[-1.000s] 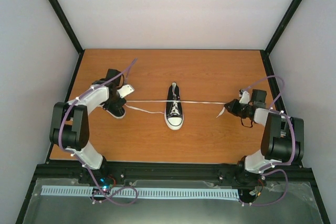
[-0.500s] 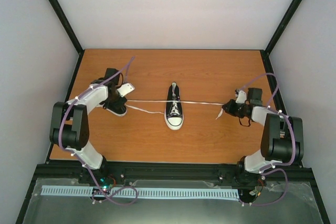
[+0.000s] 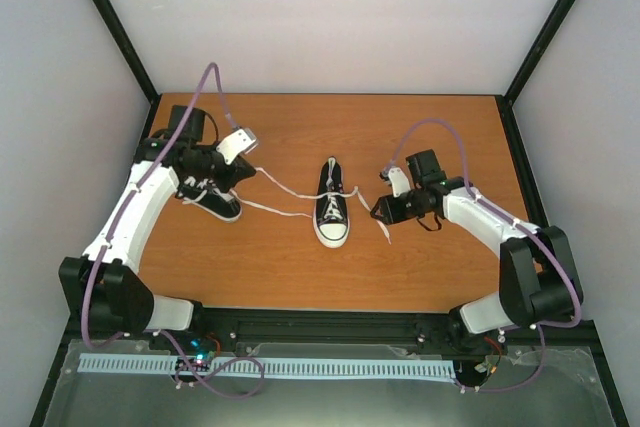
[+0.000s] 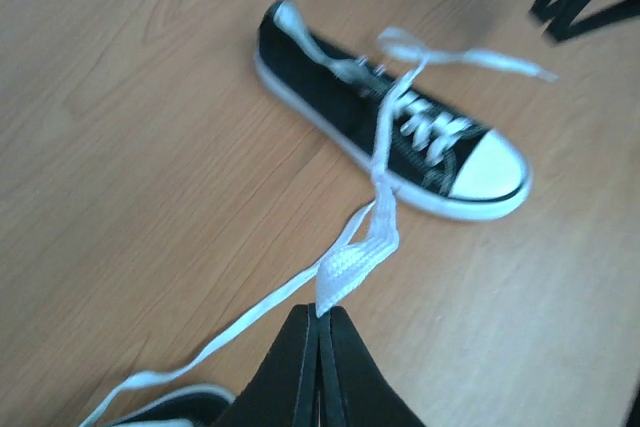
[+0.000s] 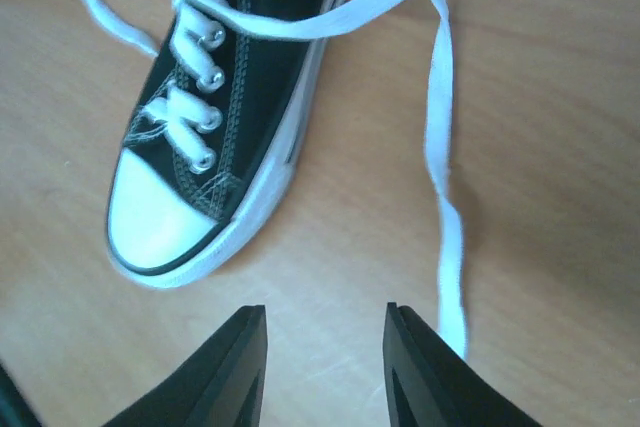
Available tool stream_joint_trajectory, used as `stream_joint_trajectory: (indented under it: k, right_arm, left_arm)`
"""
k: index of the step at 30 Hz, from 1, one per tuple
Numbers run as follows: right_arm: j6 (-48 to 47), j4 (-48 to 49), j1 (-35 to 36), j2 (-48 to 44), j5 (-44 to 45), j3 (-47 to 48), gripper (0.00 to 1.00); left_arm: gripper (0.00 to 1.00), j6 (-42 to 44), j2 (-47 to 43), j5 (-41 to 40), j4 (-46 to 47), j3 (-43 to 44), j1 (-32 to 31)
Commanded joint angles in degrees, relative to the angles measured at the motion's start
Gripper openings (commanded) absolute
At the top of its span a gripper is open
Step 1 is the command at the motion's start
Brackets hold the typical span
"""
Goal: Tie the shoes
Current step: Tie the shoelace on the shoe, then wrap the shoelace around the shoelace.
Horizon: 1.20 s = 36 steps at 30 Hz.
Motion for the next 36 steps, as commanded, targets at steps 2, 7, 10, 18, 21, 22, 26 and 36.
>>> stream_joint_trajectory:
  k: [2,7,10,18,21,22,26,36]
  right_arm:
    - [-6.5,-4.5,3.8,-5.8,-2.8,3.8,0.44]
    - [-27.8,6.0,14.1,-6.3,0.0,6.6,0.55]
    - [-38.3,14.3,16.0,-2.1,-6.9,8.4,0.56]
    - [-44.7,21.8,14.2,11.8,-16.1,16.2,0.52]
    - [-45.7,21.6,14.2,14.7,-16.8,18.1,0.43]
    - [-45.8,21.8,14.2,15.1,-16.3,18.3,0.39]
    - [-45.7,22.1,14.1,15.6,-16.2,17.9,0.21]
    - [-45.2,21.7,14.1,19.0,-15.4,18.6,0.2]
  left_arm:
    - [0.01,0.5,-0.5,13.1,-11.2,8.9,0.4]
    - [0.01,1.2,-0.2,19.7,-15.7,16.1,0.4]
    - [0.01,1.0,-0.6,21.6,-14.4,16.7,0.4]
    - [0.01,-0.8,-0.6,21.1,-10.0,15.1,0.4]
    - [0.01,-0.6,-0.2,21.5,-9.8,15.1,0.4]
    - [0.01,-0.7,0.0,21.6,-9.8,15.3,0.4]
    - [0.01,-0.7,0.7,22.5,-9.6,15.7,0.3]
    - [0.01,0.0,0.9,23.8,-10.0,16.3,0.4]
